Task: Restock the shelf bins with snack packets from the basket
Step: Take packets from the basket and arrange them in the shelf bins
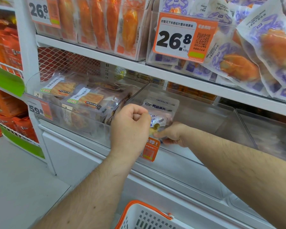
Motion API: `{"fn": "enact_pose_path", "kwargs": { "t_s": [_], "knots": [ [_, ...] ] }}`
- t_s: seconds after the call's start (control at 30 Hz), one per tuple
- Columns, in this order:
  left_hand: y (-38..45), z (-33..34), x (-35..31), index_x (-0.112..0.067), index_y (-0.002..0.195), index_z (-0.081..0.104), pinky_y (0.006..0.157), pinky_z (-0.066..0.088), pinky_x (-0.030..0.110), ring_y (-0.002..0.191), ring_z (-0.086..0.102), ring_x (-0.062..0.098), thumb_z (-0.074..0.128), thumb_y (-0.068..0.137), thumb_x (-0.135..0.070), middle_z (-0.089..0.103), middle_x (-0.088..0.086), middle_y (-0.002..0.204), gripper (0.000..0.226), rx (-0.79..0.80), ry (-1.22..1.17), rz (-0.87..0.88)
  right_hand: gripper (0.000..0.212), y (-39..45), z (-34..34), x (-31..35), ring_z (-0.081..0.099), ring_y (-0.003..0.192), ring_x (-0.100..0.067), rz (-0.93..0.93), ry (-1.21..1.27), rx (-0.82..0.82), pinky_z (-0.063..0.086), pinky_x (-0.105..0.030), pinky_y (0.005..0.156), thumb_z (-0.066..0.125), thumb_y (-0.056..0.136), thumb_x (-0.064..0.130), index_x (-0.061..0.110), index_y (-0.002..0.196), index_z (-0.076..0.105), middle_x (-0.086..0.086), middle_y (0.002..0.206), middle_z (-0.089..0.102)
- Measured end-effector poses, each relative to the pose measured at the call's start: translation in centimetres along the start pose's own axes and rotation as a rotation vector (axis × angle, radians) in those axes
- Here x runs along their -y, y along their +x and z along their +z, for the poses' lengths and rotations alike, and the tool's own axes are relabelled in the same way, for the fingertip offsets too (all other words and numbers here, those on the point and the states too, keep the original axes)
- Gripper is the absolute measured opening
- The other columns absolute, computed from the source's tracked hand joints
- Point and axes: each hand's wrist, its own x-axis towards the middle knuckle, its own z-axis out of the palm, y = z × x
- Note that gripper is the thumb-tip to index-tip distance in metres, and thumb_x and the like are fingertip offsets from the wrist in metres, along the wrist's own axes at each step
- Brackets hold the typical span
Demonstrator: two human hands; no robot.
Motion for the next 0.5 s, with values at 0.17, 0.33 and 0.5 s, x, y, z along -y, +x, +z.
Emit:
{"fn": "enact_pose_path", "kwargs": {
  "t_s": [0.17, 0.33, 0.5],
  "knots": [
    [0.0, -0.1, 0.1, -0.021, 0.076, 0.066, 0.055, 0.040, 0.026, 0.053, 0.049, 0.006, 0.059, 0.083, -0.008, 0.053, -0.011, 0.054, 0.017, -0.005, -0.006, 0.005, 0.036, -0.4, -0.3, -0.2, 0.067, 0.099, -0.022, 0.044, -0.025, 0.003, 0.059, -0.031, 0.084, 0.084, 0.075, 0.012, 0.014, 0.104, 0.064, -0.008, 0.109, 0.068],
    [-0.2, 0.2, 0.1, -0.024, 0.075, 0.065, 0.053, 0.039, 0.024, 0.050, 0.047, 0.003, 0.060, 0.084, -0.009, 0.051, -0.014, 0.050, 0.018, 0.012, 0.020, 0.007, 0.027, -1.2, -0.3, -0.1, 0.067, 0.087, -0.018, 0.031, 0.011, 0.008, 0.058, -0.027, 0.071, 0.081, 0.077, 0.007, 0.014, 0.096, 0.063, -0.006, 0.101, 0.069],
    [-0.5, 0.3, 0.1, -0.024, 0.075, 0.064, 0.055, 0.042, 0.026, 0.053, 0.051, 0.003, 0.060, 0.085, -0.010, 0.054, -0.013, 0.051, 0.018, 0.029, 0.054, 0.023, 0.028, -2.0, -0.4, -0.2, 0.070, 0.093, -0.022, 0.044, 0.000, -0.001, 0.060, -0.029, 0.073, 0.081, 0.077, 0.003, 0.011, 0.097, 0.063, -0.009, 0.102, 0.070]
  ]
}}
